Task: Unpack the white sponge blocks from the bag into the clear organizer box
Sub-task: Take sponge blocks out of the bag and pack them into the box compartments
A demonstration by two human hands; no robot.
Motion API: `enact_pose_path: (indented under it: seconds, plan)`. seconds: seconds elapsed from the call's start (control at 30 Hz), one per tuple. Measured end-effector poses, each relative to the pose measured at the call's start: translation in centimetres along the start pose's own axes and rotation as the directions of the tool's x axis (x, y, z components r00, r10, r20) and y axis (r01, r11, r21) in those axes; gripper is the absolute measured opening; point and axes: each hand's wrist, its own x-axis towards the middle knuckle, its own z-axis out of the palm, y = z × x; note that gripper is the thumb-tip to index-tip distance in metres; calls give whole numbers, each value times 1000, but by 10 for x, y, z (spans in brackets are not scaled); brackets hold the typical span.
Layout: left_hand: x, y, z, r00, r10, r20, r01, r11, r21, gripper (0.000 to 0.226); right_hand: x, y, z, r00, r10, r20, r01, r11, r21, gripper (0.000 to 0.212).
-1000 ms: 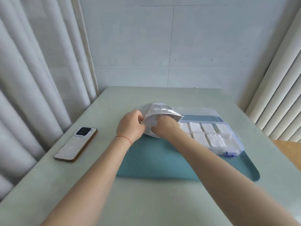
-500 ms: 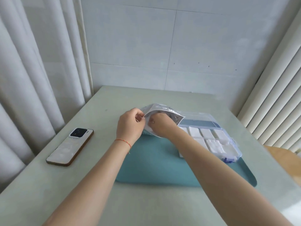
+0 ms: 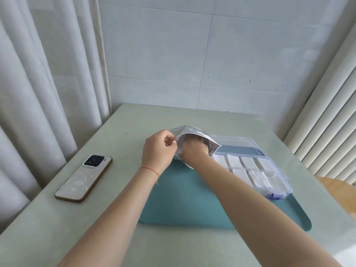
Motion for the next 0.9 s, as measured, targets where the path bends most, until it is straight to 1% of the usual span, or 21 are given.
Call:
enact_pose_path:
  seconds: [0.03,0.07,0.17,0.27,0.33,0.4,0.43,0.5,0.6,0.7,0.8,0.83,0.87,0.9]
  plan:
    - [0,0,0,1000,-3,3,3,1000,-7,10,-2,1,-2,1000,15,8,-15,1000,1,74]
    - [0,0,0,1000,-4,5,4,1000,-16,11,-1,2,-2,1000,12,14,-12,1000,-3,69]
    - [-1,1,-1,1000,1,18,0,999,-36,14,-1,4,-10,997,-29,71,30,999,-14,46]
    - [-1,1,-2,1000,-8,25,9,999,-38,18,1,4,-12,993,-61,104,62,998,-6,35]
    - [0,1,-2,1000,-20,18,21,999,-43,18,12,2,-6,989,-48,137,44,999,32,37]
    - [0,1,-3,999,-30,13,31,998,-54,17,22,1,1,987,-86,137,77,995,67,43]
    - [0,1,-3,999,-32,12,33,998,-58,16,28,2,5,986,-98,138,86,992,91,42]
    - [0,1,-3,999,-37,15,38,998,-58,13,7,2,-12,982,-134,130,118,985,123,37]
    - [-1,0,-3,998,-51,23,52,997,-51,12,-6,9,-13,994,-96,51,89,987,135,28]
    - [-1,0,-2,998,-60,21,61,997,-48,14,-6,11,-3,994,-101,34,93,977,192,31]
    - [-1,-1,-2,998,-58,20,59,997,-47,12,-9,15,-6,993,-104,48,84,946,313,30]
    - [-1,-2,-2,998,-58,17,59,997,-44,11,-9,17,-9,992,-105,71,72,925,372,24]
    - [-1,-3,-3,998,-59,12,60,997,-40,10,-11,19,-12,989,-112,97,60,901,429,14]
    - [-1,-4,-3,998,-61,7,61,997,-38,10,-12,20,-14,987,-113,117,43,875,483,10]
